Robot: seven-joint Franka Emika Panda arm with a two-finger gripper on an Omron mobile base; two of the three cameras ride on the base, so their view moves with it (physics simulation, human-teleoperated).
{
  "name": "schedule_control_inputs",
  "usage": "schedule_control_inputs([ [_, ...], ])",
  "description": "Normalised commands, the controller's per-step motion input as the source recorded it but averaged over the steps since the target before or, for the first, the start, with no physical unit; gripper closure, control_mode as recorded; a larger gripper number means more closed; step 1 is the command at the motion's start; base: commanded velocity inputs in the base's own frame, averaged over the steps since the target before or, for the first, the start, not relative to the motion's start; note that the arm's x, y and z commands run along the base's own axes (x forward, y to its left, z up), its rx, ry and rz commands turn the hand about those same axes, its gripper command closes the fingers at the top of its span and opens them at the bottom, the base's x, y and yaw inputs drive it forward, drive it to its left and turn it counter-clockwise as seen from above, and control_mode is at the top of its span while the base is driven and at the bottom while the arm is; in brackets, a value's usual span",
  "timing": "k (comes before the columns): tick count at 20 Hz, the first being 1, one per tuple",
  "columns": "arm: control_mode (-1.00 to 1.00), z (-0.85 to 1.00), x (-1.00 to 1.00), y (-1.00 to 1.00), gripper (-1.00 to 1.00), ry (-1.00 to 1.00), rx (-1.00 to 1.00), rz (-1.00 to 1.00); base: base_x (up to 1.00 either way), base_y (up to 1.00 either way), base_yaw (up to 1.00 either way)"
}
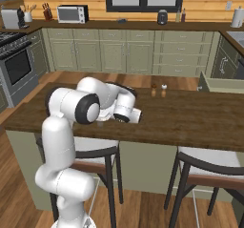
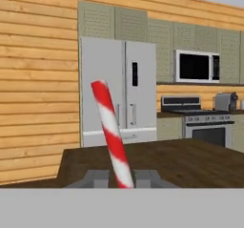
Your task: Take a straw from the drawer in front and place it inside the glass cup on the dining counter.
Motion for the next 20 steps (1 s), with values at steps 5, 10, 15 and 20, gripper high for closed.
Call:
schedule_control_inputs([
  [5, -1.0, -0.08, 0.0, 0.0, -1.0, 0.0, 0.0, 0.0, 0.0, 0.0, 0.0],
  [10, -1.0, 0.02, -0.01, -0.12, -1.0, 0.0, 0.0, 0.0, 0.0, 0.0, 0.0],
  [15, -1.0, 0.27, -0.17, -0.17, -1.0, 0.0, 0.0, 0.0, 0.0, 0.0, 0.0],
  [20, -1.0, 0.77, -0.24, -0.1, -1.0, -0.04, 0.03, 0.0, 0.0, 0.0, 0.0],
])
